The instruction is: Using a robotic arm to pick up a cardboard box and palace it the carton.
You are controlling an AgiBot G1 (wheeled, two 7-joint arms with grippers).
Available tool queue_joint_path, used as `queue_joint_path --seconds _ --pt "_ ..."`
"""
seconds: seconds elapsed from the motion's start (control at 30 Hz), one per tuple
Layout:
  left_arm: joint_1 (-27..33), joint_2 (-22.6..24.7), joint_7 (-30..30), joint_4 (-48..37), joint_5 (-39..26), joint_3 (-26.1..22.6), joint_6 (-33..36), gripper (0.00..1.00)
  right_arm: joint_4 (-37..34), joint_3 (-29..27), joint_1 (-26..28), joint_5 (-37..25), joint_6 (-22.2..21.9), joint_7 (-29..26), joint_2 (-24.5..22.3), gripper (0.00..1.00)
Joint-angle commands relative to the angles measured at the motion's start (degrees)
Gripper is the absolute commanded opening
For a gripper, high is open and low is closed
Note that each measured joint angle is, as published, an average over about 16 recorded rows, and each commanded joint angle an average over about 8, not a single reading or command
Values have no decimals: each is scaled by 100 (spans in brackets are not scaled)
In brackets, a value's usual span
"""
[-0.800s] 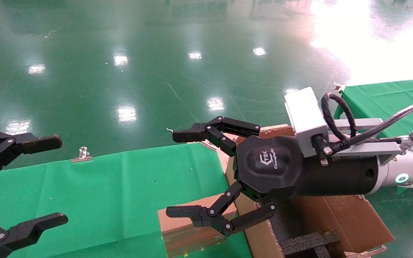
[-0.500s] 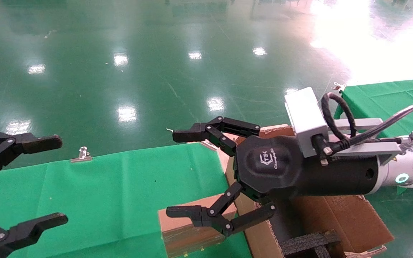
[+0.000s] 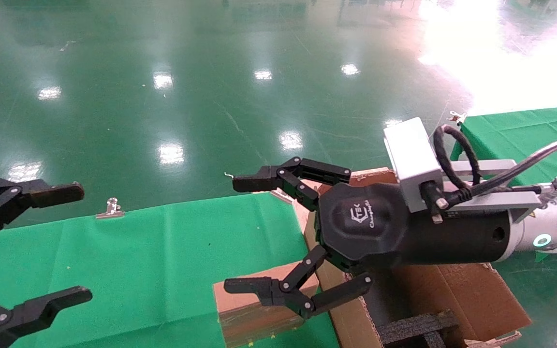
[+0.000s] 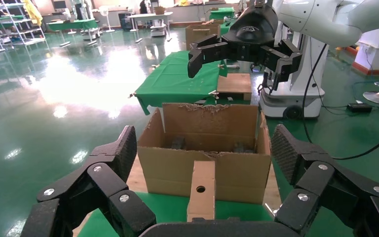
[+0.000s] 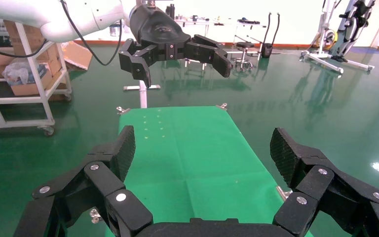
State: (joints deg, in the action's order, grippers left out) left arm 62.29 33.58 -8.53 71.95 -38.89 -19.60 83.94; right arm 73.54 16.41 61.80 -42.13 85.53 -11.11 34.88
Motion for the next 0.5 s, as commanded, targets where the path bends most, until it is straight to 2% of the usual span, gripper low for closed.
queue_joint_path --seconds 0.03,0.27,0.5 --pt "0 0 0 0 0 0 0 0 -1 -7 -4 12 -4 2 5 100" --pt "0 0 0 0 0 0 0 0 8 141 141 -340 59 -57 -65 100" --pt "1 0 0 -1 0 -1 0 0 19 670 857 -1452 299 -333 2 100"
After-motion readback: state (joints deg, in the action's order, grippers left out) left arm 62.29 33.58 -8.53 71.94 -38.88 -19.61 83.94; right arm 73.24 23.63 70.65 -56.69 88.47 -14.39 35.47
